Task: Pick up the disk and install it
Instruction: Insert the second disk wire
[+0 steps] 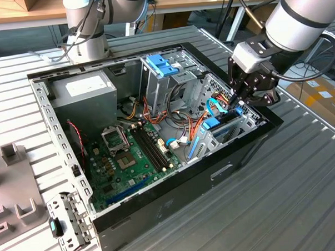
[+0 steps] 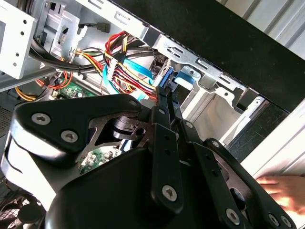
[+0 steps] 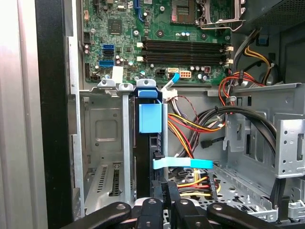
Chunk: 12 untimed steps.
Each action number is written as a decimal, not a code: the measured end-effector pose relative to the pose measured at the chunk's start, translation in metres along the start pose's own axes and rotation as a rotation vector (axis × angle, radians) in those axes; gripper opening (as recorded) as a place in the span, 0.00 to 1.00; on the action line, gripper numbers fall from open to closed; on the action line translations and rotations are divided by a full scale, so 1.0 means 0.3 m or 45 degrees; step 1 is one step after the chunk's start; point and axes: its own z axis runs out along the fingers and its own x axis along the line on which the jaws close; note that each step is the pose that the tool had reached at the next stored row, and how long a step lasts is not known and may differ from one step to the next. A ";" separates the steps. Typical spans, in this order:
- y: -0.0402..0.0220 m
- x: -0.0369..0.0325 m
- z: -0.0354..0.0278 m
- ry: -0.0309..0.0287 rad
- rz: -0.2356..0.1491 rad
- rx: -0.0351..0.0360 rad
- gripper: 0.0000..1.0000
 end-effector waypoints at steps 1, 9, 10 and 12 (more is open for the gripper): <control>0.002 0.000 0.001 -0.0003 0.000 0.0000 0.16; 0.007 0.002 0.013 0.0004 -0.004 -0.0021 0.16; 0.007 0.003 0.013 0.0002 -0.005 -0.0022 0.16; 0.009 0.004 0.014 -0.0003 -0.008 -0.0027 0.16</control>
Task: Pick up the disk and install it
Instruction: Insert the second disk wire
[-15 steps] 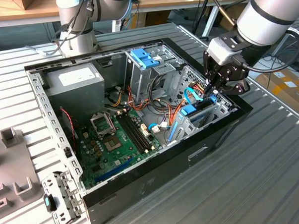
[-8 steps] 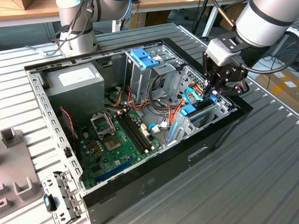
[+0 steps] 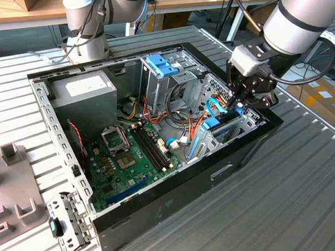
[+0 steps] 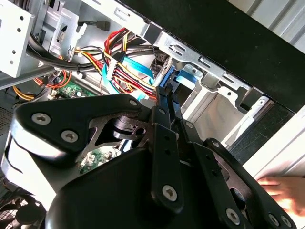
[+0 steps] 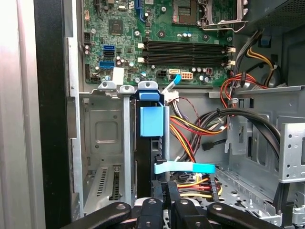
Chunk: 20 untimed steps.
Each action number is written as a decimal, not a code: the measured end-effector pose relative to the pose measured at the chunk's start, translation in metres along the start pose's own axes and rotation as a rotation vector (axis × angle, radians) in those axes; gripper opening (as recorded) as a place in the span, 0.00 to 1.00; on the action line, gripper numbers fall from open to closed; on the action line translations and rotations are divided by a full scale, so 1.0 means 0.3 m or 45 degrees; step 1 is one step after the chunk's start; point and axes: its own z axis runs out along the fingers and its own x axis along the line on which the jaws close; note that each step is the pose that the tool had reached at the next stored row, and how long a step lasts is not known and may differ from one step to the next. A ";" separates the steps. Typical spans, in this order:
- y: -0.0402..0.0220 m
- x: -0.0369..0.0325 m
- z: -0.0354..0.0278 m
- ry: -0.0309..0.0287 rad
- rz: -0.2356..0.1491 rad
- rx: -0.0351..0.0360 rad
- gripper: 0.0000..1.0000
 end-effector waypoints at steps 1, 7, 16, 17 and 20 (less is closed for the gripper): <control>0.001 0.000 0.000 0.0001 -0.002 -0.0003 0.16; 0.002 0.001 0.003 -0.0004 -0.007 -0.0011 0.16; 0.003 0.003 0.009 0.0000 -0.010 -0.0016 0.16; 0.004 0.004 0.012 0.0004 -0.010 -0.0016 0.16; 0.005 0.004 0.012 0.0002 -0.010 -0.0015 0.16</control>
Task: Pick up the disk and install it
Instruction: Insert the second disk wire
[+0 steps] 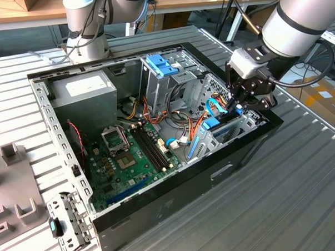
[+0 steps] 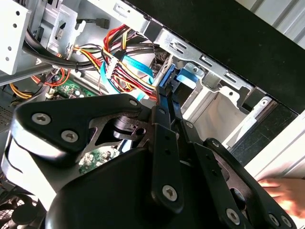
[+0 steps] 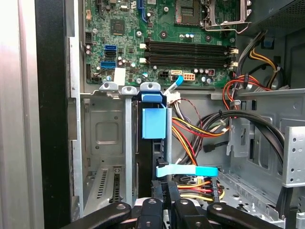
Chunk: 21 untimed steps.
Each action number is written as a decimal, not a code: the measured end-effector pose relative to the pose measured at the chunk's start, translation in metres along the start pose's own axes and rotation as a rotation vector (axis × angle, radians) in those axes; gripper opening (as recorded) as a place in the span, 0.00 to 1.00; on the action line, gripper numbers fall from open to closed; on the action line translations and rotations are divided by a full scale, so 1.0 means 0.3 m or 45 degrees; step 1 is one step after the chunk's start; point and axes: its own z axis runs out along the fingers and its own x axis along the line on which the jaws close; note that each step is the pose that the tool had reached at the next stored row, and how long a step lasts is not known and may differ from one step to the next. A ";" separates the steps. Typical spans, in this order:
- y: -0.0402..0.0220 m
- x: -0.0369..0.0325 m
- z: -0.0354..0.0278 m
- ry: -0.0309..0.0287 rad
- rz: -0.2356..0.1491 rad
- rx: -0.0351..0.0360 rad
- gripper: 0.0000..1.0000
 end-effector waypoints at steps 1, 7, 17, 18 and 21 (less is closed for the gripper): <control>0.000 0.000 0.000 0.0000 0.000 0.0000 0.16; 0.002 0.000 0.002 0.0002 -0.004 -0.0006 0.16; 0.002 0.000 0.002 -0.0108 -0.006 -0.0010 0.16; 0.002 0.000 0.001 -0.0122 -0.006 -0.0010 0.16; 0.002 0.000 0.001 -0.0122 -0.006 -0.0011 0.16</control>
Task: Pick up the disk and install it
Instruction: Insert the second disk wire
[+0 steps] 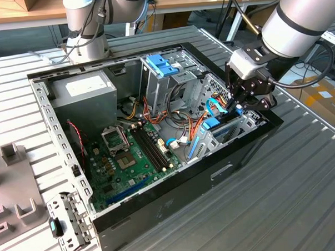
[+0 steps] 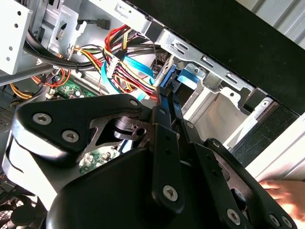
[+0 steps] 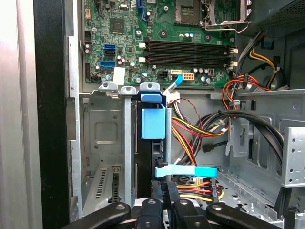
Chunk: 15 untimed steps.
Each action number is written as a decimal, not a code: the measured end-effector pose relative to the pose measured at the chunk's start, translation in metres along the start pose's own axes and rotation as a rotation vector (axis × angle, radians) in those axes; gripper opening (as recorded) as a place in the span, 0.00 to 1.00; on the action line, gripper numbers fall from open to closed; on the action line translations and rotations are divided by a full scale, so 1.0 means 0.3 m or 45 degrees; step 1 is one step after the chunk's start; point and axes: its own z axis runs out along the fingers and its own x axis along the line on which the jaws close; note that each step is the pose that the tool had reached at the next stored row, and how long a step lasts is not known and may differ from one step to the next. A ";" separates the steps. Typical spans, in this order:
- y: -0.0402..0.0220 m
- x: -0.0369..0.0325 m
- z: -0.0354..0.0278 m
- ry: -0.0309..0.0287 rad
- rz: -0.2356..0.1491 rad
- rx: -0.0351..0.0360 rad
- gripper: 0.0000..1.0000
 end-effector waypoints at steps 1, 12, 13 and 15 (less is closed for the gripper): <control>0.000 0.000 0.000 0.0000 0.000 0.0000 0.16; 0.006 0.001 0.003 0.0004 0.000 -0.0007 0.16; 0.006 0.001 0.004 0.0002 0.000 -0.0009 0.16; 0.006 0.001 0.005 0.0001 0.000 -0.0009 0.16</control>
